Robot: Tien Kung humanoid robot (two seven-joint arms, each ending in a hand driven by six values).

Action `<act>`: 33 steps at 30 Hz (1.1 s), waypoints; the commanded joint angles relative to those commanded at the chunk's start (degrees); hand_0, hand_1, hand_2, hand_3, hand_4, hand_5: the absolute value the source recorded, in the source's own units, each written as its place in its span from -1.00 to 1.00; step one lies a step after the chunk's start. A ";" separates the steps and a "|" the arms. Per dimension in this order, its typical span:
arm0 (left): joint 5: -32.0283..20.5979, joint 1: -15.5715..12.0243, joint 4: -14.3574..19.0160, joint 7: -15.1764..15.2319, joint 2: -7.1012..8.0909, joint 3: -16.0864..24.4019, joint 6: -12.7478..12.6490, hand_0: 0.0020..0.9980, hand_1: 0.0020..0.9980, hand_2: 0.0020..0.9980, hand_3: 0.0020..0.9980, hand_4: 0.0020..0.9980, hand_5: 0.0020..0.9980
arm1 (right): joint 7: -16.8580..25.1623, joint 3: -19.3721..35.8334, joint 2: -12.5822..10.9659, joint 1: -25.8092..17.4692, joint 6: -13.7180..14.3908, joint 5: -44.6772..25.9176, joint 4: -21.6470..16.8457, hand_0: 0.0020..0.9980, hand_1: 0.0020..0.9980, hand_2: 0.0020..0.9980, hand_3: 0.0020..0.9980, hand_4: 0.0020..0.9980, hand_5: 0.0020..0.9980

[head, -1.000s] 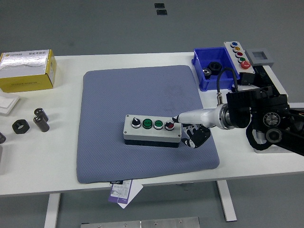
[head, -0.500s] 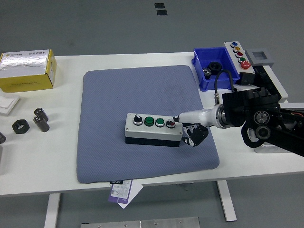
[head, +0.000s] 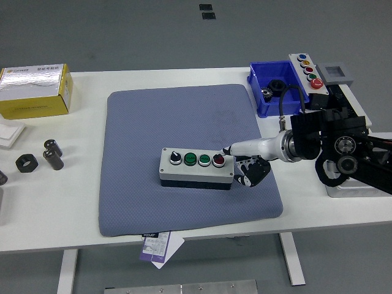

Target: Pick up the button,place it on the desk,press the button,press the button

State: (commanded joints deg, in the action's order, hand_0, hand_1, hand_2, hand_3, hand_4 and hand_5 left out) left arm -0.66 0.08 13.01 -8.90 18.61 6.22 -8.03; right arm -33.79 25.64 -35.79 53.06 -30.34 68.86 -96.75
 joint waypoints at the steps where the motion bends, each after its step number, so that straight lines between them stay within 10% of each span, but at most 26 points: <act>1: -0.01 0.01 0.00 0.00 0.01 -0.01 0.00 0.26 0.02 0.01 0.28 0.44 -0.67 | -0.02 -0.13 0.03 -0.03 -0.02 0.00 0.15 -0.78 -0.53 -0.55 0.99 -0.31 -1.00; 22: 0.25 -0.05 0.02 0.02 0.01 0.18 0.01 0.26 0.02 0.01 0.28 0.43 -0.67 | 2.25 2.53 -0.88 -1.49 0.49 -2.57 1.55 -0.78 -0.54 -0.57 0.97 -0.28 -1.00; 33: 0.50 -0.06 -0.01 0.03 -0.17 0.48 -0.03 0.26 0.02 0.00 0.28 0.43 -0.67 | 13.01 15.09 -2.47 -10.43 12.45 -2.09 1.80 -0.76 -0.47 -0.54 0.93 -0.26 -1.00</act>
State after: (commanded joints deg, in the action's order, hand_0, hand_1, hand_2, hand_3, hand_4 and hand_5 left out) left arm -0.17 0.02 13.00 -8.88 18.43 6.70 -8.06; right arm -20.78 40.73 -38.26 42.62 -17.90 66.77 -94.94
